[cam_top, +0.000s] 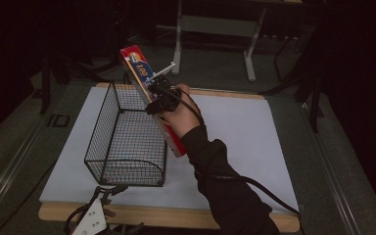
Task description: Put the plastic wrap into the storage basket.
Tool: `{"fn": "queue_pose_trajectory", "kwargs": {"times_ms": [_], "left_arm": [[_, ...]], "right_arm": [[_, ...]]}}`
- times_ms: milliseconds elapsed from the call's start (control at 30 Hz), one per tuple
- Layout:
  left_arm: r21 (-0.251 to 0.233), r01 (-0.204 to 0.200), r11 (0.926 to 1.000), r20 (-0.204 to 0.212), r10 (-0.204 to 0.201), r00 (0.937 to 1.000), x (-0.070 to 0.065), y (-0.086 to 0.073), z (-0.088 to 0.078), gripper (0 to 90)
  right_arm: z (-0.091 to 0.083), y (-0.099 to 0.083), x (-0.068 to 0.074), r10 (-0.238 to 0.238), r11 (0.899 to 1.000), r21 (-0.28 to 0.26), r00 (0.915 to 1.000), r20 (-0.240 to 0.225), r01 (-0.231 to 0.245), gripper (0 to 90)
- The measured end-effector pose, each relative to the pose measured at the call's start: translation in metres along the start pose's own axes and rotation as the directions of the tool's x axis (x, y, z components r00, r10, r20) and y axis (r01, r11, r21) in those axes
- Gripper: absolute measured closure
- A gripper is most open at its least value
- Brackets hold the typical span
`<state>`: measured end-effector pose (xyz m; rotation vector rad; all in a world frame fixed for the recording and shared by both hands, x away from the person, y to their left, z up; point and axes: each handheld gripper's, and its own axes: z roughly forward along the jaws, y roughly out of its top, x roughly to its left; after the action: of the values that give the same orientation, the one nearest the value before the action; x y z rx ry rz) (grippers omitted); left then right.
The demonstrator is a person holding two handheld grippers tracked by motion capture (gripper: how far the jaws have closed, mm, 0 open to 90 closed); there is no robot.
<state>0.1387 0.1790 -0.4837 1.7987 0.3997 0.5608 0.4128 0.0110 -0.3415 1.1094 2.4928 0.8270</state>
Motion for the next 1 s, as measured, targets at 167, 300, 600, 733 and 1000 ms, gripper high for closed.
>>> {"fn": "queue_pose_trajectory", "kwargs": {"times_ms": [167,300,600,733,1000], "left_arm": [[0.000,0.000,1.0000,0.000,0.000,1.0000,0.000,0.000,0.000,0.0],[0.000,0.000,1.0000,-0.002,0.000,1.0000,0.000,0.000,-0.001,0.0],[0.002,-0.003,1.0000,-0.001,0.003,1.0000,0.000,0.000,-0.001,0.0],[-0.003,0.003,1.0000,-0.002,-0.003,1.0000,0.000,-0.001,-0.002,0.0],[-0.001,0.000,1.0000,-0.001,0.000,1.0000,0.000,0.000,-0.003,0.0]], "right_arm": [[0.006,0.007,0.018,0.000,1.000,-0.013,0.9999,-0.015,-0.001,39.9],[0.011,0.012,0.031,0.007,0.999,-0.039,0.9998,-0.020,-0.008,39.9],[0.023,0.018,0.057,-0.003,0.997,-0.081,0.9994,-0.035,0.000,39.9],[0.033,0.016,0.066,0.003,0.997,-0.083,0.9981,-0.062,-0.008,39.8],[0.056,0.005,0.075,0.038,0.997,-0.066,0.9945,-0.098,-0.044,39.8]]}}
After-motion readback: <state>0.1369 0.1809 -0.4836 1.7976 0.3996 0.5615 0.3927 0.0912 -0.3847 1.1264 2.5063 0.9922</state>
